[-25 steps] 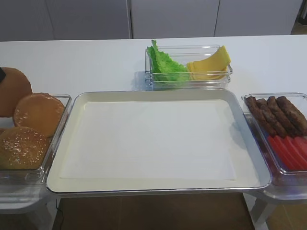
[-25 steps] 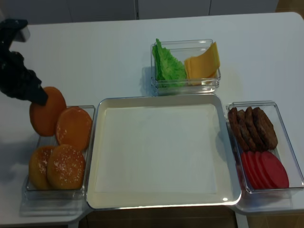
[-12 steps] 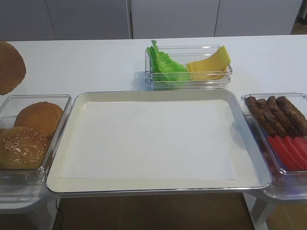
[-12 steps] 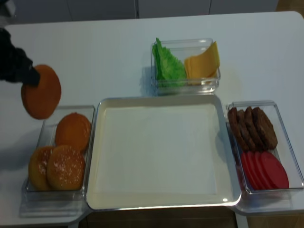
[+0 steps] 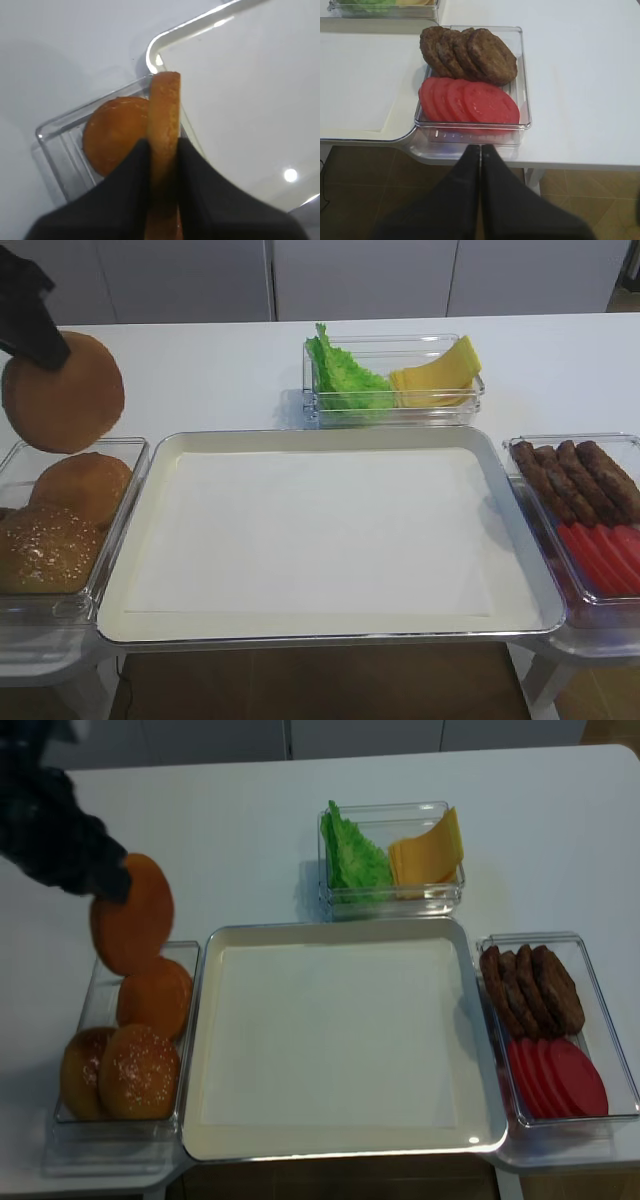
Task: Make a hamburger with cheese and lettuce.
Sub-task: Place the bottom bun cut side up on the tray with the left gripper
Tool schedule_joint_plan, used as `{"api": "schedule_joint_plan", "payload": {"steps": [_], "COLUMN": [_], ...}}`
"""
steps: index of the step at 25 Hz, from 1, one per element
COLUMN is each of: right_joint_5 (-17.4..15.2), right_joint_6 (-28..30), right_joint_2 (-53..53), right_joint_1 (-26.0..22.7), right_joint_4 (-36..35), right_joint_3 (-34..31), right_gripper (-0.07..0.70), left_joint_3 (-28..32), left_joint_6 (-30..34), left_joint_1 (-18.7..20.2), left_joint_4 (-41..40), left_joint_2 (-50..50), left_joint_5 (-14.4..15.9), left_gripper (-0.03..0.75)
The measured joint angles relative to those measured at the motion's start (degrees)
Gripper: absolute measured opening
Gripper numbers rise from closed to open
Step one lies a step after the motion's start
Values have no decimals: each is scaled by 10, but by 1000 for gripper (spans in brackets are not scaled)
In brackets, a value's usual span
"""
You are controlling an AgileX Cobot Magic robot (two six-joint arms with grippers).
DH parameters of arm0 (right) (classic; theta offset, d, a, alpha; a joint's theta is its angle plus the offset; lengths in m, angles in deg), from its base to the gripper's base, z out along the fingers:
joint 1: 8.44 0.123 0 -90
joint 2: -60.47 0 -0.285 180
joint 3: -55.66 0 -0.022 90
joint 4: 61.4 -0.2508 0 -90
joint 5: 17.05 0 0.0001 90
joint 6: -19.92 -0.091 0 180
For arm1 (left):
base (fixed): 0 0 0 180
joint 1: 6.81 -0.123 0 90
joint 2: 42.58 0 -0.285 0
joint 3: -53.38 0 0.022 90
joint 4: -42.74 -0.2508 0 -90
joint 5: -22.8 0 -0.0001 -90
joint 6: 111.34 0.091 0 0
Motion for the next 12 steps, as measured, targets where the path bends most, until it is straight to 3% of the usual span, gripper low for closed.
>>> {"api": "schedule_joint_plan", "payload": {"steps": [7, 12], "right_joint_5": [0, 0], "right_joint_6": [0, 0], "right_joint_2": [0, 0], "right_joint_1": [0, 0], "right_joint_4": [0, 0], "right_joint_3": [0, 0], "right_gripper": [-4, -4], "left_joint_3": [0, 0], "left_joint_6": [-127, -212], "left_joint_1": [179, 286], "left_joint_4": [-157, -226], "left_joint_2": [0, 7], "left_joint_5": [-1, -62], "left_gripper": [103, 102]}}
